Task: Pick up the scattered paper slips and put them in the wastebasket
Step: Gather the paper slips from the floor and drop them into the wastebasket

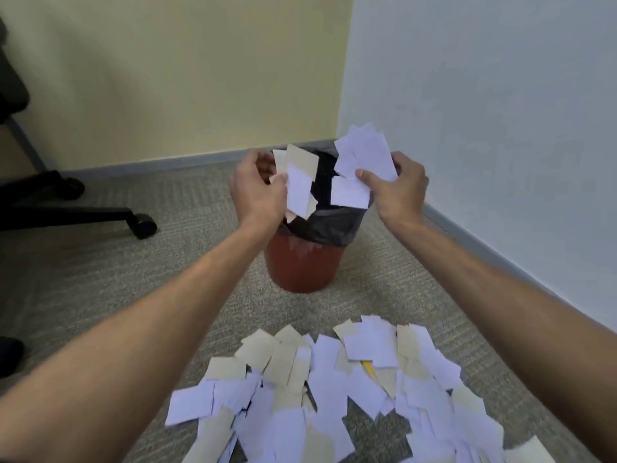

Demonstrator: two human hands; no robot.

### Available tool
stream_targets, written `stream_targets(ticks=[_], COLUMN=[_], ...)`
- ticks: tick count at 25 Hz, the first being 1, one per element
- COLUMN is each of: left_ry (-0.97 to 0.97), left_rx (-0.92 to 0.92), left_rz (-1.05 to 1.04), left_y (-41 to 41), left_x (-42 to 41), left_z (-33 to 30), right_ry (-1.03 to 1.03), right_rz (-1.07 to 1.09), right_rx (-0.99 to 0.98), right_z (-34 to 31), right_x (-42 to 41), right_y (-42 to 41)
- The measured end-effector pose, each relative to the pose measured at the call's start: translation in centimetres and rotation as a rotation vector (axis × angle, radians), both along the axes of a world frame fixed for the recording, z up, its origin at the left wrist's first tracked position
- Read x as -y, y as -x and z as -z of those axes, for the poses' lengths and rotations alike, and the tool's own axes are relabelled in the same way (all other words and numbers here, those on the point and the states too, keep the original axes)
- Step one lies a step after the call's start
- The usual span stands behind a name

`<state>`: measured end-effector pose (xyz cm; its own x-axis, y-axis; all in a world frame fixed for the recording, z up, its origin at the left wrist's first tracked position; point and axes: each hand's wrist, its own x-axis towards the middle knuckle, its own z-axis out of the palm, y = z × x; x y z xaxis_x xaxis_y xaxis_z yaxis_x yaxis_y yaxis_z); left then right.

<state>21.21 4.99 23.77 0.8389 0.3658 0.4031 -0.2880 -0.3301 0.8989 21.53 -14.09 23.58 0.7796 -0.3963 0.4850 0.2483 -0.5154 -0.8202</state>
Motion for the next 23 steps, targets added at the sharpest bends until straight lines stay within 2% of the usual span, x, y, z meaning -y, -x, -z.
stream_targets(ticks=[4, 6, 8, 12, 15, 17, 20, 23], left_ry=[0.044, 0.063, 0.002, -0.176, -0.182, -0.228, -0.380, -0.693], left_rx=[-0.117, -0.187, -0.227, -0.052, 0.009, -0.072, -0.319, -0.598], left_rz=[-0.105, -0.082, -0.012, 0.057, 0.121, 0.254, 0.509, 0.628], left_y=[-5.7, -7.1, -7.2, -3.0, 2.5, 6.8, 13.1, 17.7], left_x=[0.6, 0.7, 0.7, 0.0, -1.3, -2.1, -3.9, -5.7], left_z=[-0.1, 0.7, 1.7, 3.8, 6.5, 9.5, 15.4, 19.7], right_ry=[0.060, 0.087, 0.106, 0.273, 0.290, 0.309, 0.327, 0.367], right_rz=[0.035, 0.004, -0.033, -0.090, -0.165, -0.217, -0.319, -0.372], right_rx=[-0.043, -0.094, -0.134, -0.058, -0.047, -0.132, -0.365, -0.620], right_z=[0.1, 0.4, 1.1, 4.2, 7.7, 10.7, 16.4, 21.1], right_x=[-0.7, -1.0, -1.3, -0.7, -0.6, -0.5, -0.4, -1.2], right_y=[-5.4, -6.5, -6.3, -1.6, 4.3, 8.3, 14.1, 19.2])
